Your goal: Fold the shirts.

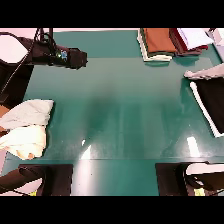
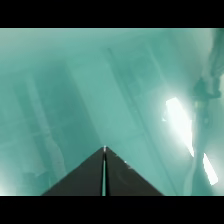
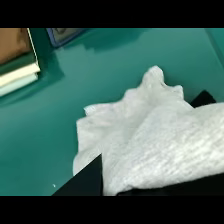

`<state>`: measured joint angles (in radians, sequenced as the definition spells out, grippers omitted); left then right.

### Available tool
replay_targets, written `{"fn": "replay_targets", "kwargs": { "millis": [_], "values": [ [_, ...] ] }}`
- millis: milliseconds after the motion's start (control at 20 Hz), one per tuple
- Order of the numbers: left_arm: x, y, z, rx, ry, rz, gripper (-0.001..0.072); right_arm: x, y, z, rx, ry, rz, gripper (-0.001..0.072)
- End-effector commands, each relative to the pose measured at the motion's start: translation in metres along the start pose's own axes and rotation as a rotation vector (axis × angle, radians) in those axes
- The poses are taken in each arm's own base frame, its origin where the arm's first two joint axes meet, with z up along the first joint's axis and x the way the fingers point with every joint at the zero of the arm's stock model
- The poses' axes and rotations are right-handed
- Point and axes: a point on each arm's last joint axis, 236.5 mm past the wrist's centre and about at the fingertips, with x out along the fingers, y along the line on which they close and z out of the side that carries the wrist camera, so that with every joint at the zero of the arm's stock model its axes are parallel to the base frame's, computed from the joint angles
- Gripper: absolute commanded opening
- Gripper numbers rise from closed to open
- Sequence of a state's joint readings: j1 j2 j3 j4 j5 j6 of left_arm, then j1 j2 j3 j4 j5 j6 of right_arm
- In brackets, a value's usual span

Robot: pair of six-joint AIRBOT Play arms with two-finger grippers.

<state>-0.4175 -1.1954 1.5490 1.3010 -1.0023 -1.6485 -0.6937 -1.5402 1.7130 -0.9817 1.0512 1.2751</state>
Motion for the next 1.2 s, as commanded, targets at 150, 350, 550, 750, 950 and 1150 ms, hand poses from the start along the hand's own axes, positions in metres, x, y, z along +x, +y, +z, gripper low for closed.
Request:
{"fn": "replay_targets", "kwargs": {
  "millis": [150, 350, 550, 750, 950, 1150],
  "values": [
    [0.0, 0.0, -0.003, -0.001, 0.012, -0.001, 0.002, -0.03, 0.017, 0.047, -0.044, -0.194, 0.03, 0.0015],
    [0.0, 0.0, -0.003, -0.001, 0.012, 0.0, 0.002, -0.056, 0.031, 0.057, -0.098, -0.236, 0.024, 0.0015],
    [0.0, 0.0, -0.004, 0.001, 0.017, 0.0, 0.002, -0.07, 0.027, 0.043, -0.15, -0.178, -0.018, 0.0015],
    [0.0, 0.0, -0.008, 0.008, 0.034, 0.002, 0.002, -0.082, -0.006, 0.007, -0.174, -0.033, -0.114, 0.0015],
    [0.0, 0.001, -0.009, 0.025, 0.04, 0.002, 0.002, -0.101, -0.072, -0.067, -0.144, 0.164, -0.299, 0.0015],
    [0.0, 0.001, -0.009, 0.034, 0.039, 0.002, 0.002, -0.12, -0.114, -0.154, 0.003, 0.299, -0.362, 0.0085]
  ]
}}
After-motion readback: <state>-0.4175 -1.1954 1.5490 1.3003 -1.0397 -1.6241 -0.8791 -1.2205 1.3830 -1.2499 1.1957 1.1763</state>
